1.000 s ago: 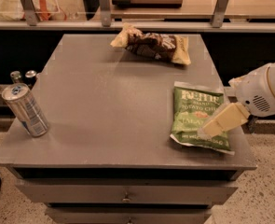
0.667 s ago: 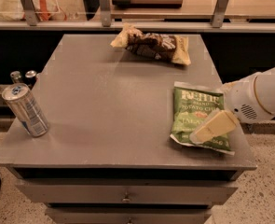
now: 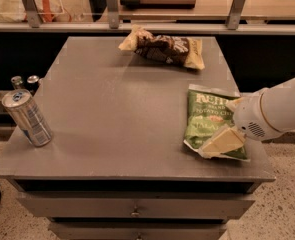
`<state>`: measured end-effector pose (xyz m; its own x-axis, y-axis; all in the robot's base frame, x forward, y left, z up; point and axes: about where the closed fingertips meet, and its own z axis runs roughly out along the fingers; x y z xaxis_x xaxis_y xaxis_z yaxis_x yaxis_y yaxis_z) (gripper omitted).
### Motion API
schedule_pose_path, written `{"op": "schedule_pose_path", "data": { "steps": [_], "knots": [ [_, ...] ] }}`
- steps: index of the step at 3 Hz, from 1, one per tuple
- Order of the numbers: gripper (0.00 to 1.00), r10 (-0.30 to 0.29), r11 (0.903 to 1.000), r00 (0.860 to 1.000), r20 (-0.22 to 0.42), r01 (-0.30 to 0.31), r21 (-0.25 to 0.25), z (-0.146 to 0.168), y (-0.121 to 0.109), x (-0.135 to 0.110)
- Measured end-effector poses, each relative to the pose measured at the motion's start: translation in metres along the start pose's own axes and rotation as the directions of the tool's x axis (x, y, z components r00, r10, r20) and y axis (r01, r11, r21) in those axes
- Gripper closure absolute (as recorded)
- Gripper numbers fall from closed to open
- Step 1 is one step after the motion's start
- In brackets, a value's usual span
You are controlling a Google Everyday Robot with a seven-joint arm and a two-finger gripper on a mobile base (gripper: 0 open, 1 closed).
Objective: Move green jalapeno chip bag near redbull can
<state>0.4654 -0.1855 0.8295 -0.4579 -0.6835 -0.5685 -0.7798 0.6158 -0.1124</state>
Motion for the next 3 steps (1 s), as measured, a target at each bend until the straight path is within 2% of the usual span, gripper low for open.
{"op": "schedule_pose_path", "data": {
  "steps": [3],
  "knots": [
    [0.87, -0.004, 0.9998, 1.0, -0.009, 0.004, -0.02, 0.0017, 0.0036, -0.0006]
  ]
}}
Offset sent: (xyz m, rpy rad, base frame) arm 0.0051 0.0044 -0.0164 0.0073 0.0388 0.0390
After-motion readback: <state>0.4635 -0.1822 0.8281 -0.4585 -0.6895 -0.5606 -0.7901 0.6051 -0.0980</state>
